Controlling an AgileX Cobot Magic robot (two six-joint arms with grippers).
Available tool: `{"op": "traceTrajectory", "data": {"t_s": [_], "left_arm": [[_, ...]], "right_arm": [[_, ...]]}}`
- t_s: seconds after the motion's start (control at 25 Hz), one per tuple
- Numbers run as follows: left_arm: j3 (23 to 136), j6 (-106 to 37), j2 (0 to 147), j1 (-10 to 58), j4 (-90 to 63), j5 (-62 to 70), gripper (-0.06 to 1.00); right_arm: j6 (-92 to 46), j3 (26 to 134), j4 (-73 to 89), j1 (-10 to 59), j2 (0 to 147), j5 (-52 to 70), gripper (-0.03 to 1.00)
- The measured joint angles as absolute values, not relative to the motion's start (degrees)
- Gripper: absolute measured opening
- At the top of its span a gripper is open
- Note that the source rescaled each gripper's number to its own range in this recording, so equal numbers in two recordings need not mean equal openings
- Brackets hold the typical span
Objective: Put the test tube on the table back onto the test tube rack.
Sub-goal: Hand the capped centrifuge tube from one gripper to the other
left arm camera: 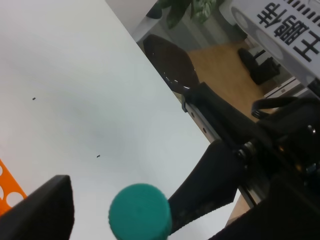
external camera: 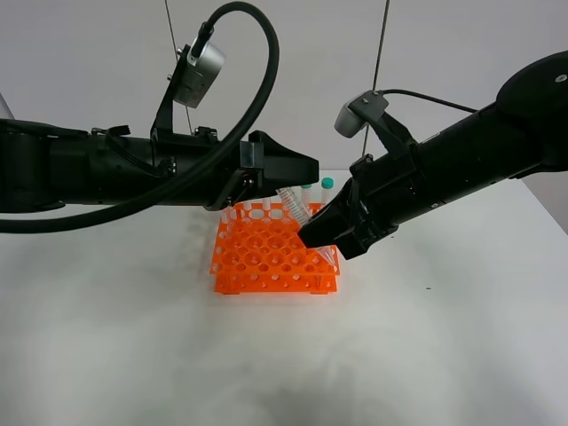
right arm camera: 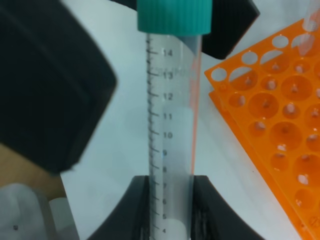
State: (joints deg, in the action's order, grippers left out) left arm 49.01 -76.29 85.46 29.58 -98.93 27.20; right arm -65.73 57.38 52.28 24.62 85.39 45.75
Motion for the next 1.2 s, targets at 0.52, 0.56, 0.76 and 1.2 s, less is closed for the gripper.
{"op": "traceTrajectory", "data": {"t_s": [0.52, 0.56, 0.76, 1.2], "left_arm": [[49.01, -75.36, 85.46, 29.58, -98.93, 26.95, 0.82], [49.01, -75.28, 85.46, 29.58, -98.93, 26.83, 0.79], [49.01, -74.74, 85.46, 29.58, -98.98, 26.17, 0.6], [49.01, -73.67, 85.46, 29.58, -98.98, 24.99, 0.01]], "right_arm": [[-64.54, 57.38, 52.28, 24.62, 85.39, 45.7, 0.02], [-64.55, 57.38, 52.28, 24.62, 85.39, 45.7, 0.02], [-64.42, 57.38, 52.28, 24.62, 85.39, 45.7, 0.02], [-64.42, 57.38, 52.34, 24.62, 85.39, 45.76, 0.02]]}}
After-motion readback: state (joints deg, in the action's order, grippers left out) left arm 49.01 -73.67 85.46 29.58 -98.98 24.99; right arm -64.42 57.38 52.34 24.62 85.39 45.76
